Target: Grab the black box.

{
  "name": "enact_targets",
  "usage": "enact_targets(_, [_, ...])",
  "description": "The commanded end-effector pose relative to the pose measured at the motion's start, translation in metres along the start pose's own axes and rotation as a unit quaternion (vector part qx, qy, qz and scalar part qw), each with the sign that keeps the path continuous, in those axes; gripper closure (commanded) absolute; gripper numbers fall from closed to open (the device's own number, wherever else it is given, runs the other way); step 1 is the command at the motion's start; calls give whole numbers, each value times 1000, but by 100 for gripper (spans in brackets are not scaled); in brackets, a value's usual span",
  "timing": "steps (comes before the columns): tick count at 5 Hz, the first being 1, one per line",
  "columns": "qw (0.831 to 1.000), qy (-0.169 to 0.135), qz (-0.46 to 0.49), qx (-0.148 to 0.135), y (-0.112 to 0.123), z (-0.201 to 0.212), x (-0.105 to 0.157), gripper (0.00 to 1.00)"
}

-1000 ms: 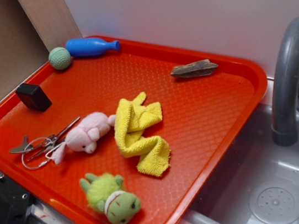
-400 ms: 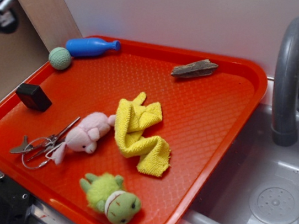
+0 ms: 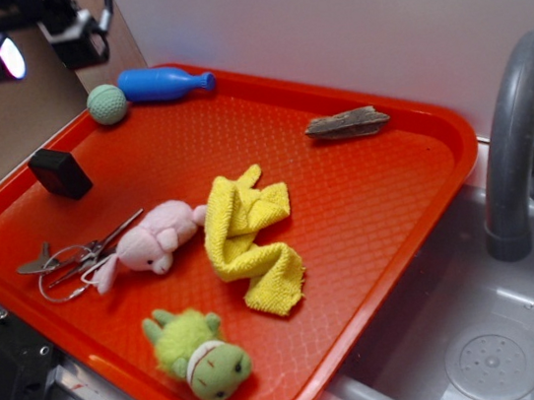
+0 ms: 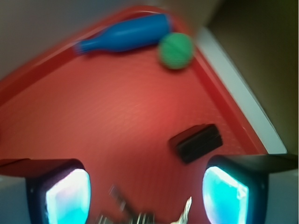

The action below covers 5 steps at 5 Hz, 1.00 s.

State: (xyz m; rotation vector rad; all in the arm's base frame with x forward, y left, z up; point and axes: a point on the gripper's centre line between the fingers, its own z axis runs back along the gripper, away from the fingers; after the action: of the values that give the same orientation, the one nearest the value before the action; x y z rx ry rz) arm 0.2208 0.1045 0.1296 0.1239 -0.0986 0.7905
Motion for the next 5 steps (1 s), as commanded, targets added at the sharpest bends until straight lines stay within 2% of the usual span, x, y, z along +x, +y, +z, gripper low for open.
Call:
enact_targets(1, [966, 28, 254, 28, 66, -19, -30, 0])
enact_targets(2, [941, 37, 337, -2, 67, -1, -49, 0])
enact_targets(4, [941, 37, 337, -2, 67, -1, -49, 0])
enact_targets(5, [929, 4, 370, 10, 68, -25, -38, 0])
